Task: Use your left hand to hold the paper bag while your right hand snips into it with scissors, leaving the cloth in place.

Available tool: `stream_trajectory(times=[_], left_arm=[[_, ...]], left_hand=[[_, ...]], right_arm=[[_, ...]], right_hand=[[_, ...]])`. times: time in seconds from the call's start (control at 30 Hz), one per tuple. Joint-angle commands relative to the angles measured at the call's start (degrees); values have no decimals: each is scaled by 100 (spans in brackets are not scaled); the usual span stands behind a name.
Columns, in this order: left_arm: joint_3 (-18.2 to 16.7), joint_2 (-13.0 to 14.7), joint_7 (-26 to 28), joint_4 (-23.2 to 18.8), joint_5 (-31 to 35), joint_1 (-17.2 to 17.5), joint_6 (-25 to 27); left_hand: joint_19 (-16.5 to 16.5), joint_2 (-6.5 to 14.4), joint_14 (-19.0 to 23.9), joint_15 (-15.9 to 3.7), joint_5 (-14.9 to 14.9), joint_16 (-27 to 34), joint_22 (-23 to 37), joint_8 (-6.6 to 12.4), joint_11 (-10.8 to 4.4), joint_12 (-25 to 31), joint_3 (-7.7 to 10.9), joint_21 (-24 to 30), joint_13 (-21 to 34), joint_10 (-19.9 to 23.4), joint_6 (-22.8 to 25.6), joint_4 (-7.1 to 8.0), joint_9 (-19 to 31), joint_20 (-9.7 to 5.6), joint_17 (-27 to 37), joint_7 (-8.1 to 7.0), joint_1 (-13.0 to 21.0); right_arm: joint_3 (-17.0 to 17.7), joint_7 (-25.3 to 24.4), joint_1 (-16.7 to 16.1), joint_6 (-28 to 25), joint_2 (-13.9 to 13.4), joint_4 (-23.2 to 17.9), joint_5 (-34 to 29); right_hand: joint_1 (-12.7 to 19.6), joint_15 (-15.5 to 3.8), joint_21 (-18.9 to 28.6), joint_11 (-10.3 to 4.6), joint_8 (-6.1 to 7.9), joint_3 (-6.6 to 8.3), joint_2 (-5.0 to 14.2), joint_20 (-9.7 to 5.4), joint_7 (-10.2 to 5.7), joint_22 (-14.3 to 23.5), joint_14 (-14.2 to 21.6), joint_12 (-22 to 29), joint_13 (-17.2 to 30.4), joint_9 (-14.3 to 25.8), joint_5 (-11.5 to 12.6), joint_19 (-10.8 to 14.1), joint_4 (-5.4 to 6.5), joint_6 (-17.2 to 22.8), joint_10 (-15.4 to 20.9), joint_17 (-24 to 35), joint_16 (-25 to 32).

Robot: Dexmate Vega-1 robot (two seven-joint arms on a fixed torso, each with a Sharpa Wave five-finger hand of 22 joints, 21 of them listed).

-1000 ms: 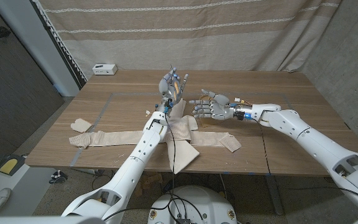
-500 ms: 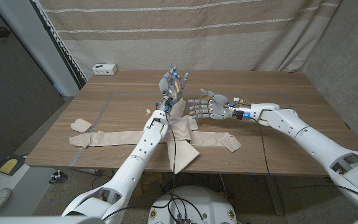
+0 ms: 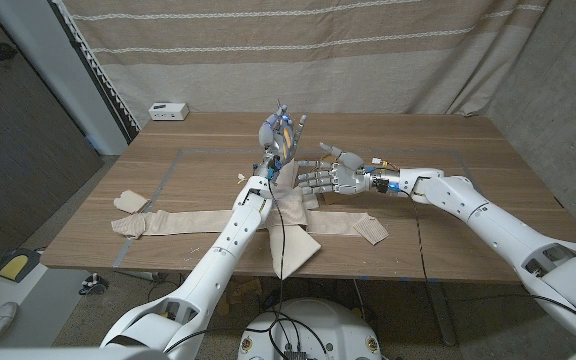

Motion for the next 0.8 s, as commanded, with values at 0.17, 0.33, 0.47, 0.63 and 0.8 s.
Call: stream_trajectory(times=[0.17,0.33,0.47,0.63,0.8], left_arm=[[20,-88,-115,116,-4,-17,10],[21,-99,-111,119,7,0,0],[20,-123,-130,146,8,-2,-17],[23,-155,-153,196,6,-24,-19],[16,-182,-192,245,-4,-43,-18]], left_hand=[[-27,38,61,-16,24,-19,6,25,-284,22,37,36,1026,510,312,-7,19,-675,32,-247,-7],[-31,39,50,-16,23,-66,6,22,-285,13,40,42,1042,493,314,-9,19,-674,1,-237,-11],[-32,34,78,-16,22,-44,4,14,-283,48,43,44,1100,514,310,-10,12,-674,48,-249,-18],[-36,38,56,-17,24,-73,3,29,-285,16,48,46,1070,512,315,-8,38,-675,45,-256,-24],[-38,36,48,-16,23,-98,3,21,-285,-6,49,49,1061,488,320,-10,24,-676,34,-244,-27]], right_arm=[[142,-159,-67,-281,61,-62,213],[163,-250,-81,-307,28,-148,211],[157,-290,-70,-352,37,-166,226],[141,-198,-46,-394,112,-110,296],[152,-224,-74,-369,154,-98,323]], right_hand=[[-78,42,-607,19,0,-41,80,-5,109,-14,-481,-582,-727,-10,68,-417,18,6,-233,3,-594],[-115,42,-835,23,-7,-52,93,-5,127,-12,-631,-746,-933,-15,78,-558,25,-12,-315,8,-751],[-132,40,-964,23,-31,-57,99,-4,151,-9,-759,-851,-1037,-18,81,-635,27,-89,-412,9,-822],[-170,44,-1224,20,-6,-63,115,0,157,-5,-1002,-979,-1177,-19,81,-856,37,-62,-511,13,-881],[-165,45,-1401,15,-14,-44,149,1,129,-2,-1247,-1042,-1233,-20,87,-1010,32,-111,-577,12,-916]])
